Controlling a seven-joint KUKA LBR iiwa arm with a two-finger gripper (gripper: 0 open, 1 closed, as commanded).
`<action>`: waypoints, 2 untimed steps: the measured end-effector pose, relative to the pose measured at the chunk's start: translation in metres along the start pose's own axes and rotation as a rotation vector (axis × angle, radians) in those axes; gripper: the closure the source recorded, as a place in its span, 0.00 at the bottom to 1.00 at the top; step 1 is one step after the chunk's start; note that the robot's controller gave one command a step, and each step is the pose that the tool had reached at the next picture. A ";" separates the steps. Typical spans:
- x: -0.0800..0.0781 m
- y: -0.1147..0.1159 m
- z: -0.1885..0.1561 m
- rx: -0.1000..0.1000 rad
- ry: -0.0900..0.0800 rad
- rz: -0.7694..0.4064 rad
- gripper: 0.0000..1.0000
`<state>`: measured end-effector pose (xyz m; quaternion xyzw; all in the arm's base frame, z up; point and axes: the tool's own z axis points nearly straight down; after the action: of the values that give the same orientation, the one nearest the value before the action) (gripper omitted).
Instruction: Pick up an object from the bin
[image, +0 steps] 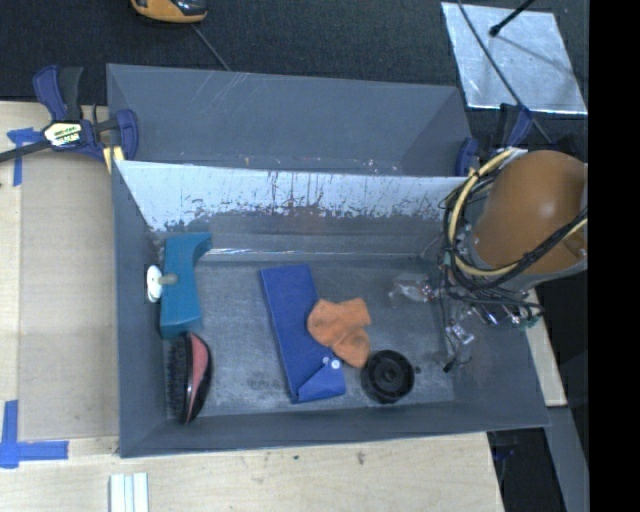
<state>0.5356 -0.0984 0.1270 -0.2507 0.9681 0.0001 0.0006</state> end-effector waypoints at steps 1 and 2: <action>0.004 0.034 -0.014 0.000 0.000 0.193 0.00; 0.009 0.049 0.016 0.001 -0.001 0.037 0.00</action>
Offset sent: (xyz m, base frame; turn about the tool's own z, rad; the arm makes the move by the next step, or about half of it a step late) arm -0.0477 0.0498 -0.0570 -0.3406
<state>0.5041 -0.0596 0.1108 -0.2329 0.9725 -0.0004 0.0014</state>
